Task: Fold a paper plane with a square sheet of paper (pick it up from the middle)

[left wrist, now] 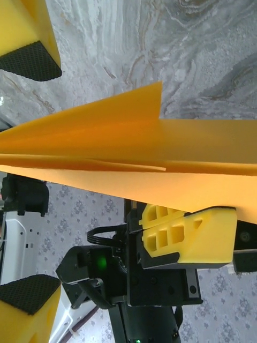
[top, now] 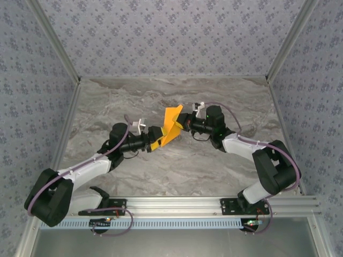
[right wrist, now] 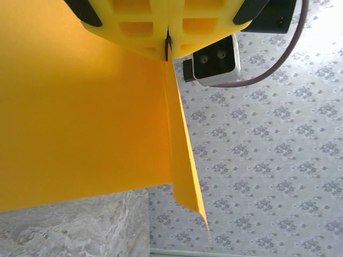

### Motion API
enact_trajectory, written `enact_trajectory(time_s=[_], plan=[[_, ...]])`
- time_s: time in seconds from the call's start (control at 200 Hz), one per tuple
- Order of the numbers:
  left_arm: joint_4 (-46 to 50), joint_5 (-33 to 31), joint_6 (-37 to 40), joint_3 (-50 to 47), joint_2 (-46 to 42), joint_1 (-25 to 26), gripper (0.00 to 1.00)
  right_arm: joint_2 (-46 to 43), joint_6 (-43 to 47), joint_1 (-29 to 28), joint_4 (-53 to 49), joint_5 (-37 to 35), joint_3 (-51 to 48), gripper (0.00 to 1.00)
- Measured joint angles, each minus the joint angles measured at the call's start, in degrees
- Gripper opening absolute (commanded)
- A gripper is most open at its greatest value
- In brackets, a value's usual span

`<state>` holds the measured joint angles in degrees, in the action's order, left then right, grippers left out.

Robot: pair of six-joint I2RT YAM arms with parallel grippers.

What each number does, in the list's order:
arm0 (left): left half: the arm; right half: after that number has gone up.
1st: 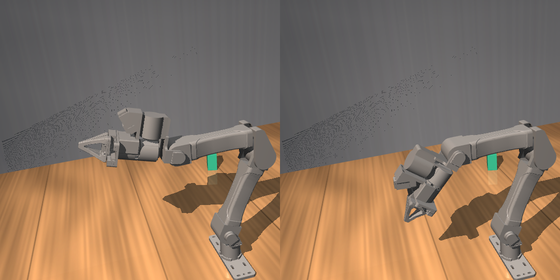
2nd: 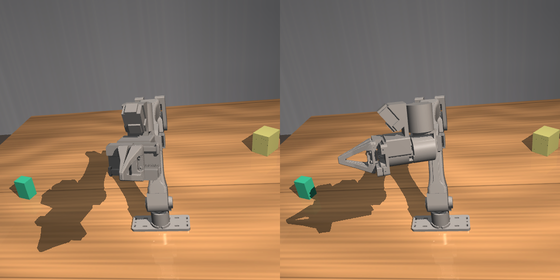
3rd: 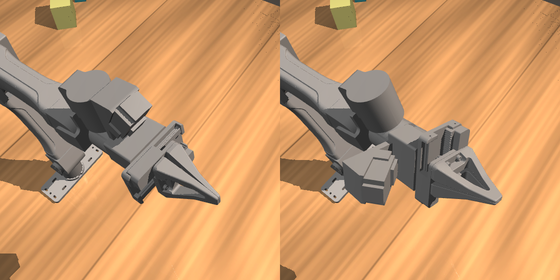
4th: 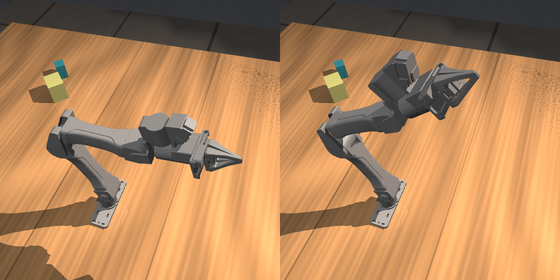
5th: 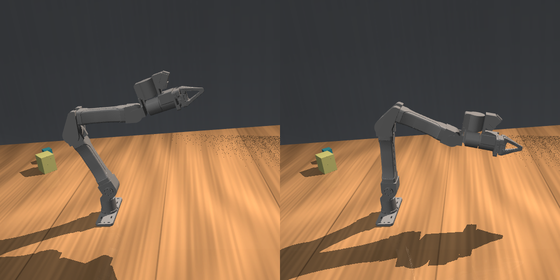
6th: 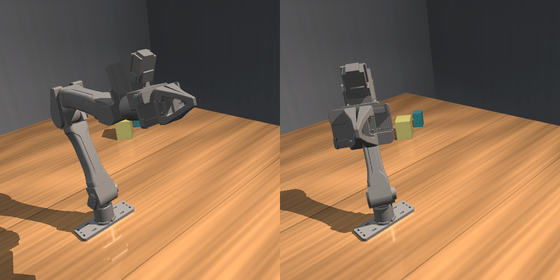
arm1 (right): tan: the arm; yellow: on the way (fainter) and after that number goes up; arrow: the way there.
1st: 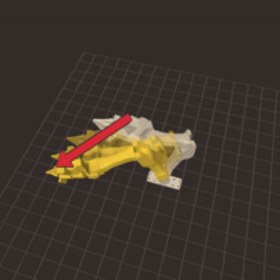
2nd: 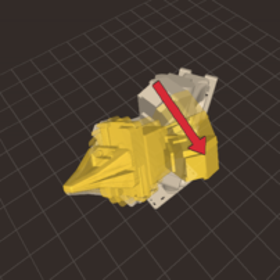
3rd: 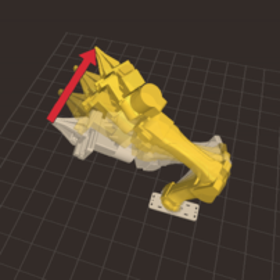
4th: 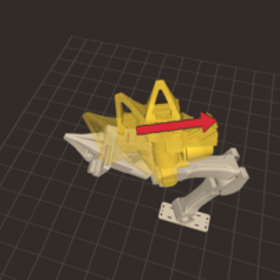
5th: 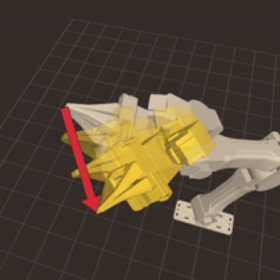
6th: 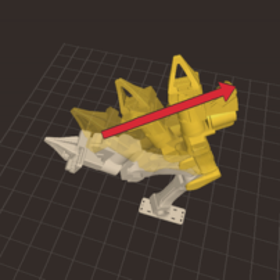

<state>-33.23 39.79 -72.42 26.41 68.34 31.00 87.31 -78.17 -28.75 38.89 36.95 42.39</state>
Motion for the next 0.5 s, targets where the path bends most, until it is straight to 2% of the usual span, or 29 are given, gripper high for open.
enact_trajectory(time_s=[0.08,0.275,0.5], plan=[[-1.77,-0.17,-1.18,0.00,0.57,0.42,0.88,0.00,-1.20,-0.04,0.81,0.17,0.00,0.05],[-4.02,-0.42,-2.54,0.13,1.36,0.94,0.62,0.09,-3.39,-0.63,2.19,1.11,0.00,0.06],[-4.44,-2.60,-2.73,0.33,1.95,0.94,0.40,0.13,-4.15,-0.74,2.99,2.91,-0.57,0.07]])
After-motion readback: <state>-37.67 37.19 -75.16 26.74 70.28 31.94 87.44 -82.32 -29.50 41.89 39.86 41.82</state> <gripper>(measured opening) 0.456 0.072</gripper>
